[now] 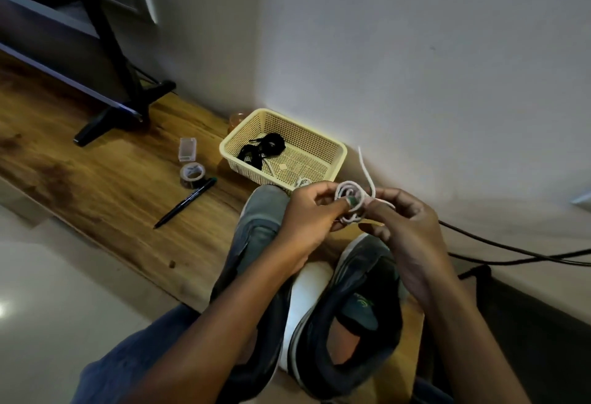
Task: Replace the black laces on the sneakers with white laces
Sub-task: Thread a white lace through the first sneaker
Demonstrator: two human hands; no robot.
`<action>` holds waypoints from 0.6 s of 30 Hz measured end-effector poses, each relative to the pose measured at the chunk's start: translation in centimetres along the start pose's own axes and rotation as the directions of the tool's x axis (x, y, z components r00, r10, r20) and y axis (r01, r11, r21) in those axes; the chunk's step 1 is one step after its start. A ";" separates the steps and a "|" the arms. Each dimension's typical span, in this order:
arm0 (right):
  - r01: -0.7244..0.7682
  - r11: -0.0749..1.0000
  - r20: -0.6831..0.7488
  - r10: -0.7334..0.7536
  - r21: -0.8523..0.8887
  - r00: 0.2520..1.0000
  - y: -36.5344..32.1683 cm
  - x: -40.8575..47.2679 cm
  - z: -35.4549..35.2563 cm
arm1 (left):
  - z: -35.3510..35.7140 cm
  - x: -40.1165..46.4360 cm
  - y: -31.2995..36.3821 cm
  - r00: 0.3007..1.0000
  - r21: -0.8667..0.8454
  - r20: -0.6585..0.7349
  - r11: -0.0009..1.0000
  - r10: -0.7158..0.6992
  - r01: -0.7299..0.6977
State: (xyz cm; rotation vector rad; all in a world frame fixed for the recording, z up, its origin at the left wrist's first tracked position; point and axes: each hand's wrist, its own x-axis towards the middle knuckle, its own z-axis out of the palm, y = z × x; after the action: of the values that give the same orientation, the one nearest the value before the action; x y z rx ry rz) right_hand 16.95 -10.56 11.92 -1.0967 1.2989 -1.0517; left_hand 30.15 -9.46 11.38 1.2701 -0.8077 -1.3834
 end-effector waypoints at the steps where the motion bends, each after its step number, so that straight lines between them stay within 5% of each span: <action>1: -0.009 1.000 -0.007 0.009 0.011 1.000 0.1 0.0 0.0 | 0.0 0.1 0.0 1.000 0.007 -0.018 1.000 -0.006 0.006; 6: 0.038 0.993 -0.172 -0.018 0.112 0.985 0.6 0.3 0.0 | 0.0 0.5 -0.2 0.989 0.003 -0.132 0.998 -0.062 0.063; 14: 0.097 0.908 -0.487 0.126 0.407 0.864 1.1 1.9 -2.3 | -0.8 1.0 -0.1 0.959 -0.131 -0.228 0.981 -0.170 0.143; 18: 0.103 0.902 -0.576 0.177 0.420 0.798 0.8 2.0 -3.4 | -1.0 1.1 0.1 0.946 -0.125 -0.276 0.982 -0.170 0.140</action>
State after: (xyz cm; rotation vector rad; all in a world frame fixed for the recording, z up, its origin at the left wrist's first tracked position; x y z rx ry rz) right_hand 13.50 -12.44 10.81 -0.3854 1.4609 -1.6529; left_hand 31.31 -10.41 10.98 1.4351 -0.4391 -1.3071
